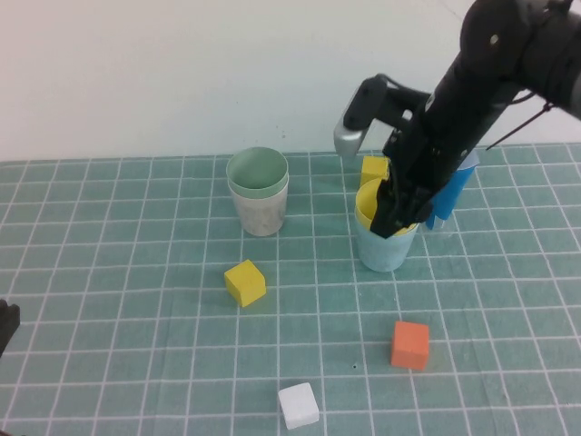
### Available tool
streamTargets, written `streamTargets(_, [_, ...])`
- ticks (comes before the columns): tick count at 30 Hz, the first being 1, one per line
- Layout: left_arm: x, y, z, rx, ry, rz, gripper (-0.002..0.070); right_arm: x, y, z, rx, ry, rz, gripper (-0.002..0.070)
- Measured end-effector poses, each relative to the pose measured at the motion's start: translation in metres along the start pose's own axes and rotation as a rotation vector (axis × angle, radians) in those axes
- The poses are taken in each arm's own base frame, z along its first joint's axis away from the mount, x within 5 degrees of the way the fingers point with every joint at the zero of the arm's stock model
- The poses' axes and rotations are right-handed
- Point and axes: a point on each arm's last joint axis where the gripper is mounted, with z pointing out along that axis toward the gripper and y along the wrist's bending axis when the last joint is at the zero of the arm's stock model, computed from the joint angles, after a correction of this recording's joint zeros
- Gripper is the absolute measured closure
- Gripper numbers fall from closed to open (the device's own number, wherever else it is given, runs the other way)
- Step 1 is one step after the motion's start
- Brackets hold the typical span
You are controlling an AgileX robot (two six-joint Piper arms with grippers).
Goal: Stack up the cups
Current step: Pick up the blue cup, then place the blue cup on the green cup
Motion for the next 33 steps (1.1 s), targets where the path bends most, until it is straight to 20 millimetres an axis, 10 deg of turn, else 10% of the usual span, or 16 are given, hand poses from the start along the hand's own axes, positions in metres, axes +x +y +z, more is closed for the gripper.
streamTargets(7, [0.0, 0.0, 0.0, 0.0, -0.002, 0.0, 0.0677, 0.007, -0.009, 0.04, -0.027, 0.066, -0.022, 0.0284])
streamTargets(12, [0.0, 0.0, 0.0, 0.0, -0.002, 0.0, 0.0677, 0.01, -0.013, 0.055, -0.037, 0.088, -0.021, 0.055])
streamTargets(17, [0.0, 0.0, 0.0, 0.0, -0.002, -0.002, 0.0677, -0.009, -0.013, 0.039, -0.022, 0.01, -0.039, 0.0628])
streamTargets(24, [0.0, 0.0, 0.0, 0.0, -0.002, -0.012, 0.0677, -0.084, 0.021, -0.013, 0.122, -0.235, -0.221, 0.0628])
streamTargets(33, [0.0, 0.0, 0.0, 0.0, -0.002, -0.026, 0.0677, -0.106, 0.033, -0.01, 0.197, -0.31, -0.288, 0.0629])
